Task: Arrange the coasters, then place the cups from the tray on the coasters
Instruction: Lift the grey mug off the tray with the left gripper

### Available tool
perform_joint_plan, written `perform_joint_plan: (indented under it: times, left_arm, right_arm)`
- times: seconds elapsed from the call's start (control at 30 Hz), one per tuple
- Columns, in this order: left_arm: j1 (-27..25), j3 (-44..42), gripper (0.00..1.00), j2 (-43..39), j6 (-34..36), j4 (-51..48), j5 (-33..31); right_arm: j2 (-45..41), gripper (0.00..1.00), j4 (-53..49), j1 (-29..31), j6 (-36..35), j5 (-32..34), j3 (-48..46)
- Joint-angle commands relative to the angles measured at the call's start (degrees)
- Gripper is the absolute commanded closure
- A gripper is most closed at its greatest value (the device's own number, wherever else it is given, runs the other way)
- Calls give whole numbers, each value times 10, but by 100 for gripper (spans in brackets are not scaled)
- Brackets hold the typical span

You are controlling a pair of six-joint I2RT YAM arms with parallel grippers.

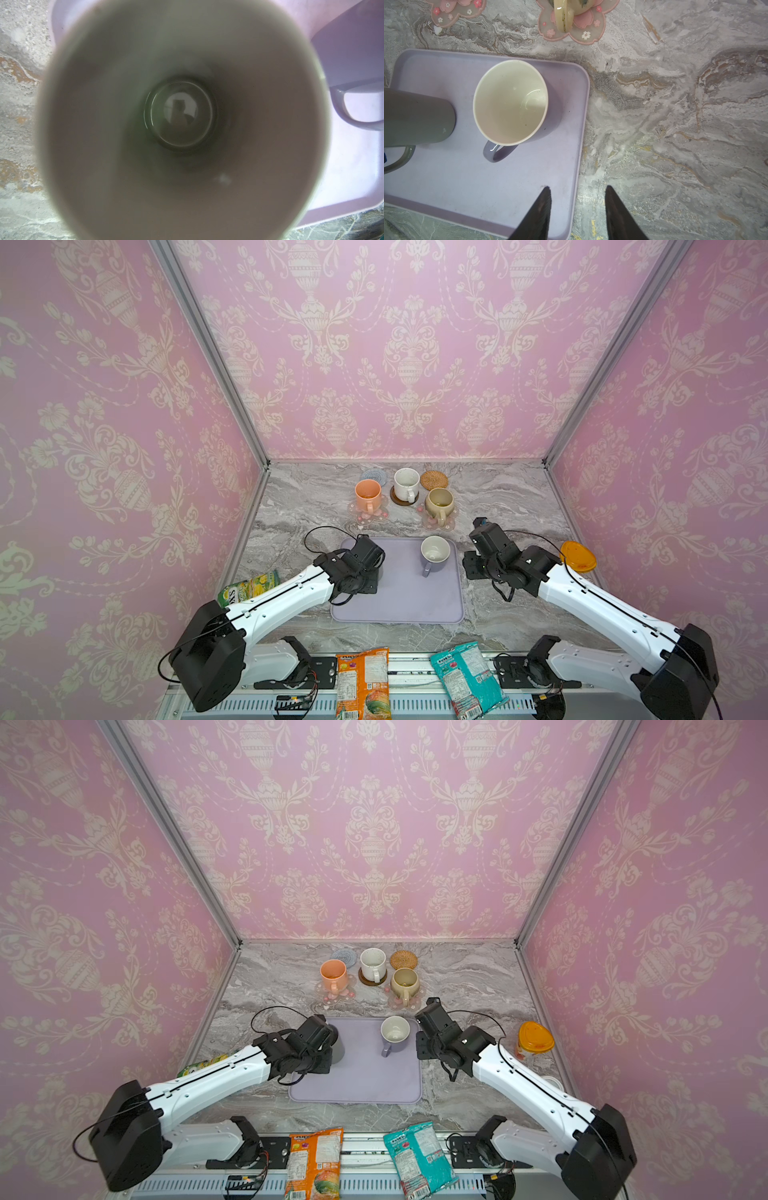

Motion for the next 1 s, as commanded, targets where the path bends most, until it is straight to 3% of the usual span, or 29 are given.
perform_joint_plan:
  times: [0.0,0.37,0.97]
  left_arm:
    - [-4,7,100,10,4,-27,-17]
    - [-10,46,100,-22,23,-88,-78]
    - [-10,92,100,-35,25,-114,-100]
  right_arm:
    - [-2,56,5,4,-11,2,-10]
    - [-9,56,3,4,-25,12,-19]
    - [-18,56,-7,4,-53,30,-3]
